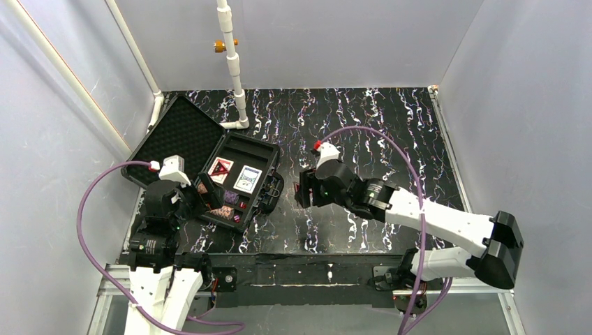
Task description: Pack up texas hold em set
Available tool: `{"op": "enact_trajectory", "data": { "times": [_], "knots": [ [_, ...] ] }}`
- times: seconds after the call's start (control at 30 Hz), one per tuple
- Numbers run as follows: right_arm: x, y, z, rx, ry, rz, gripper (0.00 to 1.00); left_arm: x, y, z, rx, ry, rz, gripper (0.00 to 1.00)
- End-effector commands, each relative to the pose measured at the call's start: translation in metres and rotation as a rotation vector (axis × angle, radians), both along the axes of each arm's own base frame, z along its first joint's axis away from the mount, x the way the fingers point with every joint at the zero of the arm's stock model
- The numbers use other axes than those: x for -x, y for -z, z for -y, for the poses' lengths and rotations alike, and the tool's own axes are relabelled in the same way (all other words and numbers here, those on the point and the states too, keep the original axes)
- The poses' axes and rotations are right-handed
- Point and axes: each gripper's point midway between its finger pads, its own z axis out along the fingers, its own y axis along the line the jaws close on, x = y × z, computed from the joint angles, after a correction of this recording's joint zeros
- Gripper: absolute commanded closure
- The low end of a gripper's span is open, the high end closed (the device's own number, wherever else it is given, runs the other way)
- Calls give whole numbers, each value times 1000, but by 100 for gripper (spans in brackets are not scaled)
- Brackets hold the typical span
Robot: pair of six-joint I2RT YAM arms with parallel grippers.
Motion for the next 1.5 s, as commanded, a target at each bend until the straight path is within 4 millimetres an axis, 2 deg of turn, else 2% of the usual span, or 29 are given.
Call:
{"op": "enact_trajectory", "data": {
  "times": [0.0, 0.17, 0.47, 0.67, 0.83, 1.17, 1.47],
  "knots": [
    [-13, -39, -34, -40, -118, 102, 67, 3, 3, -4, -15, -13, -5, 1],
    [-19, -49, -59, -14, -208, 133, 67, 3, 3, -4, -15, -13, -3, 1],
    [-34, -44, -94, 50, -276, 131, 67, 3, 2, -4, -16, -13, 2, 1],
    [-44, -30, -117, 84, -292, 106, 67, 4, 1, -5, -18, -17, 9, 1],
    [-56, -13, -135, 141, -293, 81, 67, 9, -5, -16, -40, -74, 44, 1],
    [-72, 19, -173, 201, -304, 11, 67, 12, -8, -21, -47, -103, 63, 1],
    [-85, 45, -190, 273, -322, 1, 67, 13, -9, -21, -43, -100, 71, 1]
  ]
}}
